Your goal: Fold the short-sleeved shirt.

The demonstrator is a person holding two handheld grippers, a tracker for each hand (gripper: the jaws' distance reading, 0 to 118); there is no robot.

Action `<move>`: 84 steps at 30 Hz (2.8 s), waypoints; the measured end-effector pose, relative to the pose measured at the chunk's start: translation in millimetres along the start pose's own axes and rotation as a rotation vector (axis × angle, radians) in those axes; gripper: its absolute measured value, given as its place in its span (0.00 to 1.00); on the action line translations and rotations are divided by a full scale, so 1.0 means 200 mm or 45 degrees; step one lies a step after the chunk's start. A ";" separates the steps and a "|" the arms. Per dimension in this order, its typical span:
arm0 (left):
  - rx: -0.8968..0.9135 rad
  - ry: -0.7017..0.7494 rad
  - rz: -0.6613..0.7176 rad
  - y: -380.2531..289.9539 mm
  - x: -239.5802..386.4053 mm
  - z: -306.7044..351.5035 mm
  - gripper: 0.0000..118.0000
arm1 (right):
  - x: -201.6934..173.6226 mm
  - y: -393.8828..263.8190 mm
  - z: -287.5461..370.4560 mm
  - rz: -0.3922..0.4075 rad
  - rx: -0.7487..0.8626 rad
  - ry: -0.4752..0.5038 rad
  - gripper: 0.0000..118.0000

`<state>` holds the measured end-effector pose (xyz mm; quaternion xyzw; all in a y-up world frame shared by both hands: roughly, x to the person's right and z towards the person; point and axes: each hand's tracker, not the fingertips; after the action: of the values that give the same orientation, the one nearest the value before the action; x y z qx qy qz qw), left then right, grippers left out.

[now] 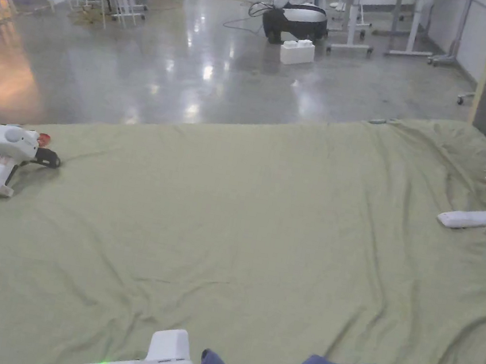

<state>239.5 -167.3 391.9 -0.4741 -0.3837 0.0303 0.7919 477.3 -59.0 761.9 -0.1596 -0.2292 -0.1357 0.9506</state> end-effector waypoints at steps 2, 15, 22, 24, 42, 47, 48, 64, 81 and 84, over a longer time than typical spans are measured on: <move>-0.047 0.010 -0.054 -0.02 0.03 -0.10 0.07 | 0.04 -0.04 0.01 -0.005 -0.003 -0.044 0.00; 0.153 -0.115 0.150 0.04 -0.13 0.10 0.16 | 0.10 -0.10 -0.03 -0.059 -0.055 -0.042 0.00; -0.101 -0.339 0.313 -0.18 -0.09 -0.21 0.02 | 0.07 -0.11 -0.02 -0.038 -0.079 -0.045 0.00; -0.132 -0.194 0.269 -0.22 -0.04 -0.30 0.01 | 0.07 -0.11 -0.02 -0.041 -0.090 -0.048 0.00; 0.233 -0.188 0.736 -0.15 -0.83 0.36 0.82 | -0.05 -0.13 -0.11 0.023 -0.152 0.063 0.00; 0.246 -0.442 0.942 -0.31 -0.94 0.18 0.75 | -0.02 -0.14 -0.09 0.014 -0.156 0.051 0.00; 0.285 -0.506 0.979 -0.34 -0.92 0.16 0.67 | -0.01 -0.14 -0.09 0.010 -0.157 0.044 0.00; 0.390 -0.131 0.624 -0.06 -0.81 0.69 0.04 | 0.02 -0.12 -0.10 -0.016 -0.132 0.056 0.00; -0.160 -0.209 -0.100 -0.11 0.58 -0.30 0.10 | 0.20 -0.18 0.08 -0.138 -0.090 -0.108 0.00; -0.184 -0.272 -0.056 -0.08 0.57 -0.35 0.54 | 0.23 -0.20 0.09 -0.155 -0.103 -0.132 0.00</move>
<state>358.3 -180.0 453.2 -0.5155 -0.4772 0.0357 0.7108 497.0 -97.5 809.0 -0.1906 -0.2818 -0.1941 0.9201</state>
